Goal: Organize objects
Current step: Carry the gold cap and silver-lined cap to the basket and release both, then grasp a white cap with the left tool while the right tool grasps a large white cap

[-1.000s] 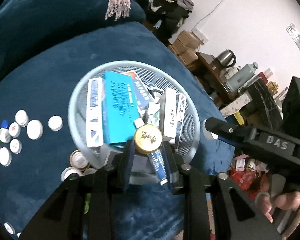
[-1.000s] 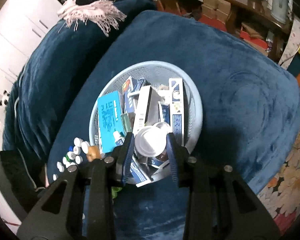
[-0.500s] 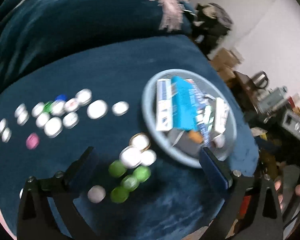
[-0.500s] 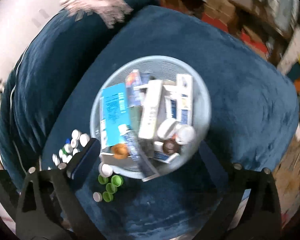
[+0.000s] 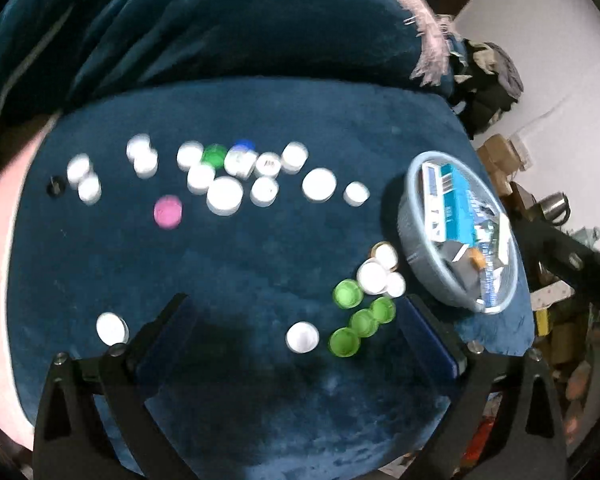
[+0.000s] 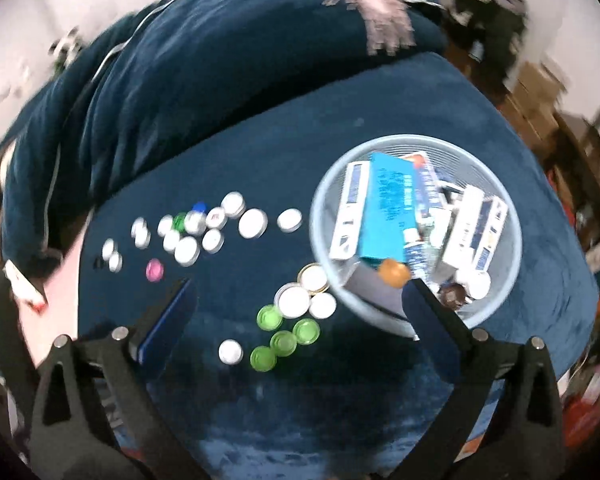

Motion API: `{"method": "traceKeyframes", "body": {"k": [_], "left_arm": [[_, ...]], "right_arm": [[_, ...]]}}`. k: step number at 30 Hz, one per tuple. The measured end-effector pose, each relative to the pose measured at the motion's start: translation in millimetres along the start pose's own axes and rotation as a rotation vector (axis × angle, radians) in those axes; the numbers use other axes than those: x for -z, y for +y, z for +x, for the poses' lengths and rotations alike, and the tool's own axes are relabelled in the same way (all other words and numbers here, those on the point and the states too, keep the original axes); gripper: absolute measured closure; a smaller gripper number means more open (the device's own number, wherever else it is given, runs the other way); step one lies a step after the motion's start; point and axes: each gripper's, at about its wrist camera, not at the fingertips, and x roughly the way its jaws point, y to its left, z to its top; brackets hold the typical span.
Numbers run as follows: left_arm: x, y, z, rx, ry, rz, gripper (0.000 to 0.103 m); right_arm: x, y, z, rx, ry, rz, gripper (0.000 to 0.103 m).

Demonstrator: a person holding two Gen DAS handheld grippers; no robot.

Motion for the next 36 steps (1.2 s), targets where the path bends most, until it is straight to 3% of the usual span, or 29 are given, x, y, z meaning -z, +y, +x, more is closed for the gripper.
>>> {"method": "traceKeyframes", "body": {"k": [3,7,15,19,22,30,36], "left_arm": [[-5,4,15,0.076,0.05,-0.075,0.001],[-13,-3,9,0.072,0.009,-0.072,0.001],[-22,10,9,0.034,-0.051,-0.086,0.001],[-23,27,15,-0.028,-0.059,-0.07,0.001],[-27,59,21,-0.029,-0.044,-0.105,0.001],[-41,148,40,-0.172,-0.037,-0.112,0.001],[-43,184,52,-0.17,-0.02,-0.202,0.001]], "right_arm": [[10,14,6,0.035,0.009,-0.068,0.0],[19,16,9,0.064,0.007,-0.068,0.0],[17,12,9,0.024,-0.065,-0.019,0.0],[11,19,53,-0.019,0.033,0.002,0.0],[4,40,76,-0.045,0.06,-0.056,0.0],[-11,96,144,-0.13,0.209,-0.142,0.0],[-18,117,170,-0.224,0.267,-0.142,0.002]]}}
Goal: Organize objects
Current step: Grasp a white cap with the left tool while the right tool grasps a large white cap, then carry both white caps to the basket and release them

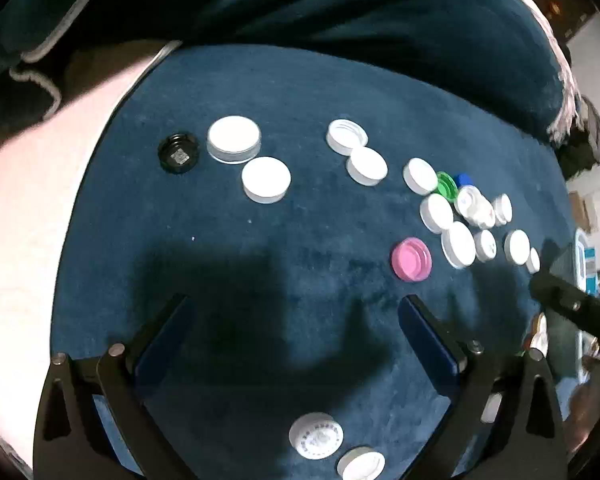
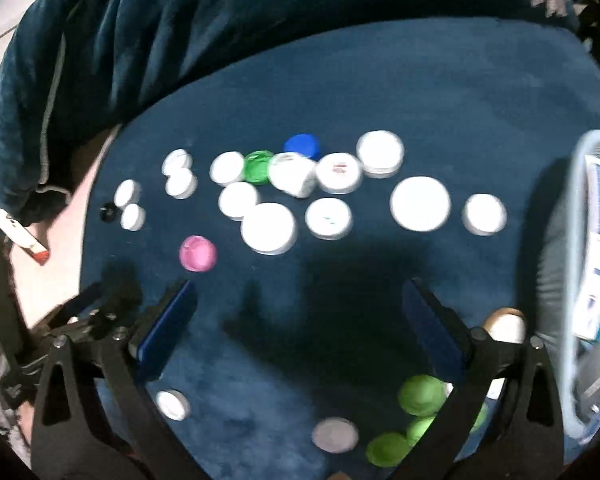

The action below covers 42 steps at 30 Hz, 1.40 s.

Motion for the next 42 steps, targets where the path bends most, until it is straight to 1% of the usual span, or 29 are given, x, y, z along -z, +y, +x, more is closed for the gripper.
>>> {"method": "traceKeyframes", "body": {"k": [2,4,8,9,12,14,15,17,19,20,21,22,23,27,31,32,33,34,35,36,40,42], "left_arm": [[-4,1,1,-0.003,-0.013,-0.002,0.001],[-7,1,1,-0.011,-0.026,-0.005,0.001],[-9,9,6,-0.018,-0.032,-0.039,0.001],[-9,12,7,-0.013,-0.03,-0.048,0.001],[-10,18,10,-0.011,-0.032,-0.075,0.001],[-9,20,12,-0.005,-0.032,-0.085,0.001],[-9,20,13,-0.002,-0.033,-0.082,0.001],[-10,18,15,0.003,-0.035,-0.075,0.001],[-12,20,18,0.017,-0.044,-0.079,0.002],[-14,21,20,0.025,-0.056,-0.085,0.004],[-16,24,21,0.029,-0.063,-0.089,0.008],[-19,24,21,0.032,-0.071,-0.089,0.012],[-22,24,22,0.034,-0.081,-0.089,0.018],[-34,21,28,0.035,-0.097,-0.083,0.018],[-45,14,38,0.043,-0.107,-0.071,0.018],[-46,13,39,0.042,-0.108,-0.074,0.02],[-50,14,42,0.037,-0.115,-0.08,0.032],[-51,14,43,0.027,-0.121,-0.081,0.041],[-51,13,43,0.016,-0.123,-0.077,0.058],[-53,11,45,-0.002,-0.124,-0.067,0.071],[-51,5,44,-0.008,-0.119,-0.034,0.073],[-49,-3,44,0.007,-0.102,-0.01,0.072]], "right_arm": [[-1,6,9,-0.041,0.019,-0.004,0.007],[-2,11,19,-0.057,0.049,-0.01,0.021],[-5,14,38,-0.046,0.068,-0.026,0.025],[-5,15,41,-0.024,0.06,-0.031,0.027],[-11,15,50,0.008,0.037,-0.029,0.028],[-14,16,59,0.014,0.038,-0.023,0.033],[-14,18,65,0.026,0.043,-0.028,0.037],[-14,21,72,0.047,0.047,-0.051,0.042],[-12,22,72,0.072,0.041,-0.081,0.055],[-12,23,71,0.077,0.042,-0.089,0.058],[-11,22,68,0.072,0.044,-0.092,0.064],[-11,22,66,0.063,0.046,-0.09,0.064],[-9,23,65,0.055,0.048,-0.089,0.064],[-4,22,57,0.034,0.06,-0.092,0.064],[0,19,50,-0.005,0.092,-0.094,0.064],[1,20,46,-0.007,0.09,-0.104,0.064],[2,20,44,-0.006,0.089,-0.109,0.064],[3,18,40,-0.006,0.087,-0.109,0.064],[4,16,35,-0.009,0.081,-0.104,0.064],[5,13,32,-0.011,0.078,-0.101,0.064],[8,7,18,-0.01,0.057,-0.088,0.064],[11,2,12,-0.007,0.049,-0.082,0.064]]}}
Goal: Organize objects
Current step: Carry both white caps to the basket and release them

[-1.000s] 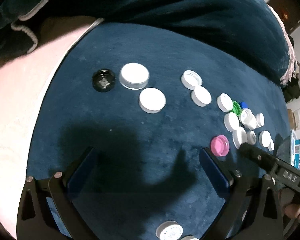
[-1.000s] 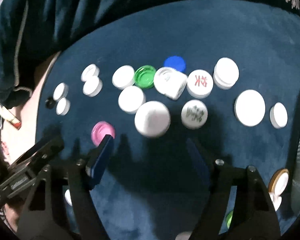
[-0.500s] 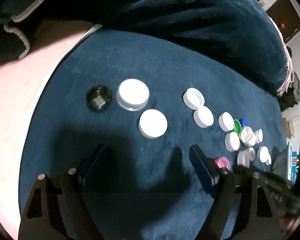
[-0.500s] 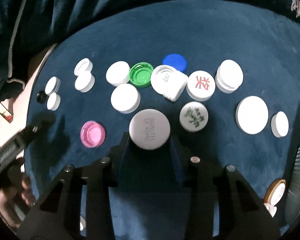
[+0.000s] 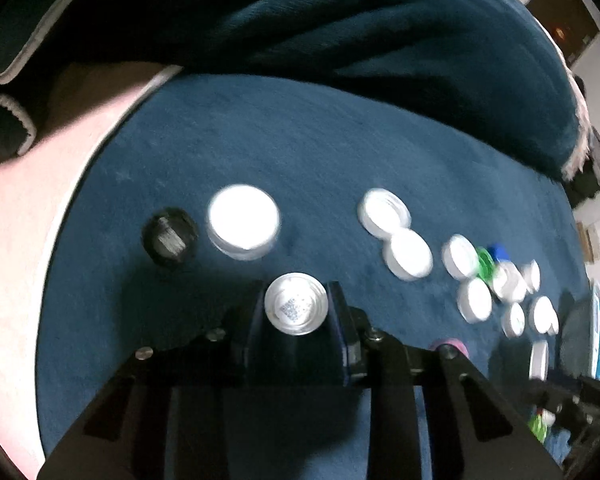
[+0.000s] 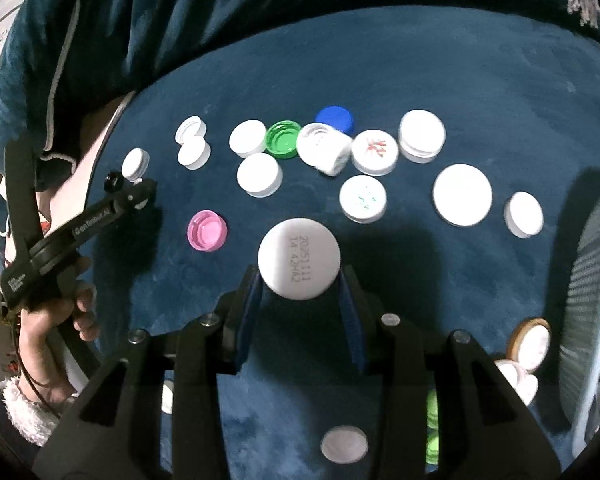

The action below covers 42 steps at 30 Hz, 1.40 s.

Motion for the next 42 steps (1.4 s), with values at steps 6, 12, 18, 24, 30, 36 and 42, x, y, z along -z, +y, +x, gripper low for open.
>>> {"method": "traceKeyframes", "body": {"k": [6,12,18,24,30,36,42], "left_arm": [[15,-37,-20,0.088,0.021,0.075,0.072],[35,-96,-59,0.197,0.001,0.184,0.072],[61,-165,-92,0.321,0.002,0.312,0.072],[94,-224,-109,0.414,0.032,0.433,0.072],[120,-282,-117,0.48,0.07,0.515,0.072],[144,-347,-120,0.549,0.105,0.622,0.072],[170,-385,-119,0.578,0.136,0.704,0.072]], "right_arm": [[6,-13,-19,0.007,-0.044,0.046,0.064],[16,-30,-55,-0.012,-0.122,0.124,0.064],[43,-63,-106,0.006,-0.208,0.232,0.064],[92,-131,-163,0.087,-0.306,0.401,0.064],[123,-204,-188,0.072,-0.38,0.641,0.064],[130,-239,-184,0.056,-0.415,0.792,0.064],[134,-259,-188,0.056,-0.445,0.859,0.064]]}}
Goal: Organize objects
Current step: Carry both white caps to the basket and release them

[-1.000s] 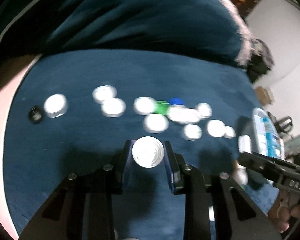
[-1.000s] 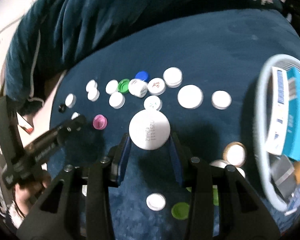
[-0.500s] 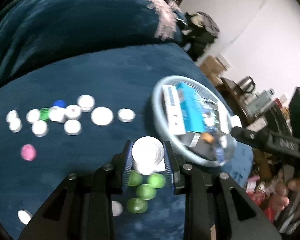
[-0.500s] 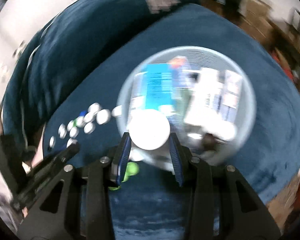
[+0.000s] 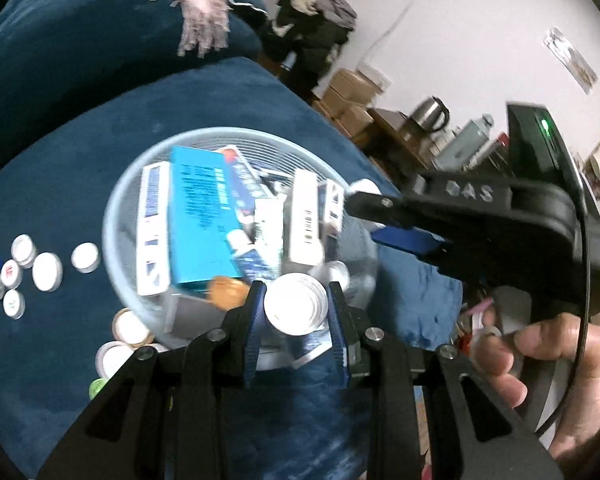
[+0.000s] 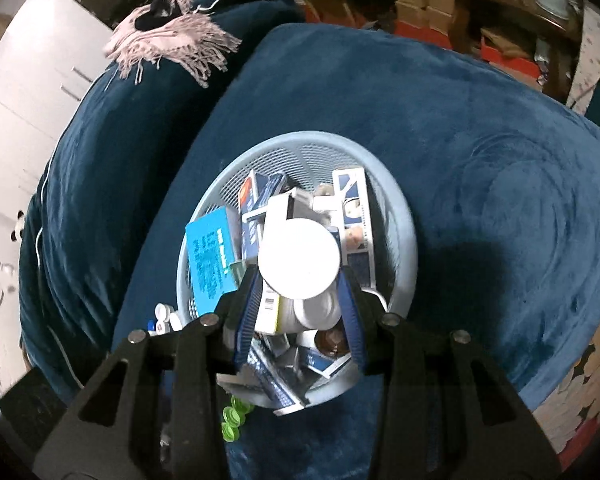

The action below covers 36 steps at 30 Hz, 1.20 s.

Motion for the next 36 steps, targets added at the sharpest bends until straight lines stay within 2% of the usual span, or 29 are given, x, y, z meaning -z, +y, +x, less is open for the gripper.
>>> {"method": "traceKeyframes", "body": {"k": [11,20,21,23,25,27,29,32,36], "left_arm": [[2,-9,15,0.003,0.019,0.012,0.072],[-2,-16,21,0.001,0.016,0.032,0.071],[-2,-16,21,-0.003,0.019,0.032,0.057],[-1,-14,16,-0.014,0.01,0.015,0.031],[1,-6,4,-0.041,-0.017,-0.001,0.022],[3,7,-10,-0.053,-0.025,-0.026,0.001],[5,24,-27,-0.105,-0.045,-0.042,0.001],[8,50,-45,-0.177,-0.049,-0.083,0.001],[18,99,-79,-0.266,-0.056,-0.17,0.001]], "right_arm": [[-4,-8,7,0.021,0.022,0.016,0.064],[-6,-9,2,0.011,0.004,0.03,0.062],[-6,-10,2,0.0,0.005,0.044,0.062],[-5,-10,0,-0.005,-0.006,0.064,0.05],[-4,-7,-4,0.016,-0.02,0.06,0.03],[-1,1,-8,0.037,-0.035,0.034,0.022],[1,10,-7,0.067,-0.038,-0.002,0.02],[12,41,-1,0.12,-0.036,-0.123,0.013],[30,84,9,0.101,-0.032,-0.255,0.008]]}}
